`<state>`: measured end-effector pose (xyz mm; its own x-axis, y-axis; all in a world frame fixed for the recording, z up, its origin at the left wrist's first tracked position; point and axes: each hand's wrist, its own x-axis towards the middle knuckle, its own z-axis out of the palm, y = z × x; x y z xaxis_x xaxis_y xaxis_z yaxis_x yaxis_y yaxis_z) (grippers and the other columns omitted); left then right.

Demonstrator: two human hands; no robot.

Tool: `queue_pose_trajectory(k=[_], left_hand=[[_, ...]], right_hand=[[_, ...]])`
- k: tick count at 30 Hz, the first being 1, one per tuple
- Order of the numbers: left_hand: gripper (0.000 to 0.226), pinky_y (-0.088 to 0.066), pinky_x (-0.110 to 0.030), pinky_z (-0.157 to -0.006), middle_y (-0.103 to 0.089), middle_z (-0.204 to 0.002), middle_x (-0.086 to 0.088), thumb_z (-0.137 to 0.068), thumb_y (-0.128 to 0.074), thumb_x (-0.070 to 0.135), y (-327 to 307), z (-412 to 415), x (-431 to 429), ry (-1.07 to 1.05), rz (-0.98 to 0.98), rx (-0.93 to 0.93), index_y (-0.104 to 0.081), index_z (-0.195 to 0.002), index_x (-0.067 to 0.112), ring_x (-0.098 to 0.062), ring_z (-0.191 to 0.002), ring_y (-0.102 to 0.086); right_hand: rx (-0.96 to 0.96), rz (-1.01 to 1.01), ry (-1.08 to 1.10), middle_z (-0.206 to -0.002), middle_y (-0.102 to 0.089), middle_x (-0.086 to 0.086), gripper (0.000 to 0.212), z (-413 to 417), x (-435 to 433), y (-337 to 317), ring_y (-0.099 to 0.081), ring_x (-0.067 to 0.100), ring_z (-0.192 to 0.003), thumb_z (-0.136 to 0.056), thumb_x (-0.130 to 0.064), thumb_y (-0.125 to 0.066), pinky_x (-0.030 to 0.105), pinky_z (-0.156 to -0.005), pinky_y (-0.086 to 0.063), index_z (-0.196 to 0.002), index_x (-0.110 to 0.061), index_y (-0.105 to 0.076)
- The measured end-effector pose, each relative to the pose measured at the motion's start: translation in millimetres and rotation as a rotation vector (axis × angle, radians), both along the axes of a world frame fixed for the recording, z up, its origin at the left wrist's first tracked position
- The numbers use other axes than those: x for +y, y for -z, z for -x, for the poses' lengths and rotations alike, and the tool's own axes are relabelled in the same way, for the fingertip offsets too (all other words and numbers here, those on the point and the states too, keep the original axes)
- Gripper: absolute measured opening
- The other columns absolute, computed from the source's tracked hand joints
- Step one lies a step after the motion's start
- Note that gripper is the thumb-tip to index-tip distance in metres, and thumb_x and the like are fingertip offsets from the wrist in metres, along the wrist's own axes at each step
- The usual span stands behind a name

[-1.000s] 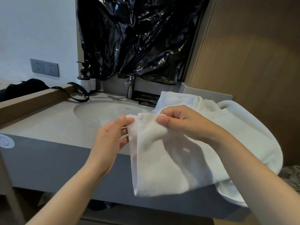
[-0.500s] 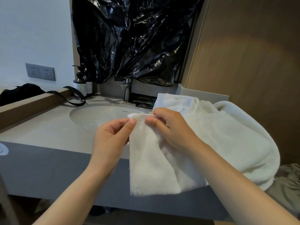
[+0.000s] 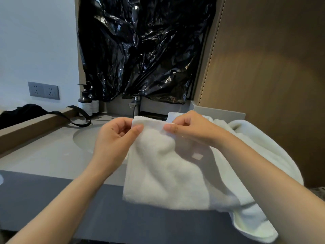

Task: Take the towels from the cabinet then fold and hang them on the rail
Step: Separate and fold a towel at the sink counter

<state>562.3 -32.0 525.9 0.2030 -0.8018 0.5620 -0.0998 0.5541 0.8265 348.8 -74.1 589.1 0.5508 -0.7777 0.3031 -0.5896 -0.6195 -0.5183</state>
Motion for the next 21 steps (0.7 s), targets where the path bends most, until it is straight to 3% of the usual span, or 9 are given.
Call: queue_pose_trajectory(k=[3,7,12,16,21], left_hand=[[0.006,-0.044,-0.011,-0.055,-0.068,-0.078,0.000,-0.092,-0.063,0.015,-14.9,-1.9,-16.5,-0.146,0.024,-0.054,-0.068,-0.089,0.012,-0.003,-0.063,-0.056],[0.013,-0.041,-0.007,-0.056,-0.067,-0.093,-0.012,-0.095,-0.059,0.022,-29.9,-8.3,-40.5,-0.251,-0.001,-0.135,-0.066,-0.096,0.012,-0.010,-0.072,-0.053],[0.012,-0.042,-0.012,-0.059,-0.066,-0.097,-0.011,-0.096,-0.057,0.026,-31.0,-2.1,-59.5,-0.206,-0.025,-0.203,-0.065,-0.096,0.017,-0.011,-0.075,-0.053],[0.014,-0.043,-0.025,-0.068,-0.067,-0.097,-0.011,-0.095,-0.057,0.026,-30.6,-5.2,-70.1,-0.255,-0.041,-0.173,-0.065,-0.095,0.015,-0.014,-0.078,-0.053],[0.013,-0.044,-0.025,-0.068,-0.067,-0.093,-0.006,-0.094,-0.058,0.027,-29.1,-1.6,-76.3,-0.249,-0.036,-0.154,-0.066,-0.094,0.017,-0.012,-0.075,-0.054]], right_hand=[[0.113,0.133,0.052,-0.058,-0.023,-0.005,0.065,20.4,2.8,-14.7,-0.025,0.009,-0.053,-0.087,-0.053,-0.066,0.024,-0.050,-0.019,-0.064,0.002,-0.040],[0.133,0.173,0.152,-0.060,-0.019,-0.003,0.062,58.8,11.6,-22.8,-0.019,0.010,-0.054,-0.087,-0.048,-0.065,0.025,-0.049,-0.013,-0.060,-0.003,-0.032],[0.217,0.249,0.250,-0.055,-0.022,-0.009,0.062,92.1,23.5,-13.6,-0.024,0.009,-0.049,-0.083,-0.057,-0.064,0.025,-0.048,-0.019,-0.058,-0.009,-0.035],[0.245,0.226,0.321,-0.058,-0.041,0.006,0.058,125.4,27.8,-12.0,-0.039,0.018,-0.055,-0.085,-0.055,-0.063,0.038,-0.055,-0.029,-0.062,-0.004,-0.051],[0.231,0.269,0.358,-0.057,-0.048,0.006,0.058,141.6,36.0,-9.0,-0.044,0.011,-0.053,-0.082,-0.064,-0.060,0.035,-0.053,-0.035,-0.060,-0.009,-0.056]])
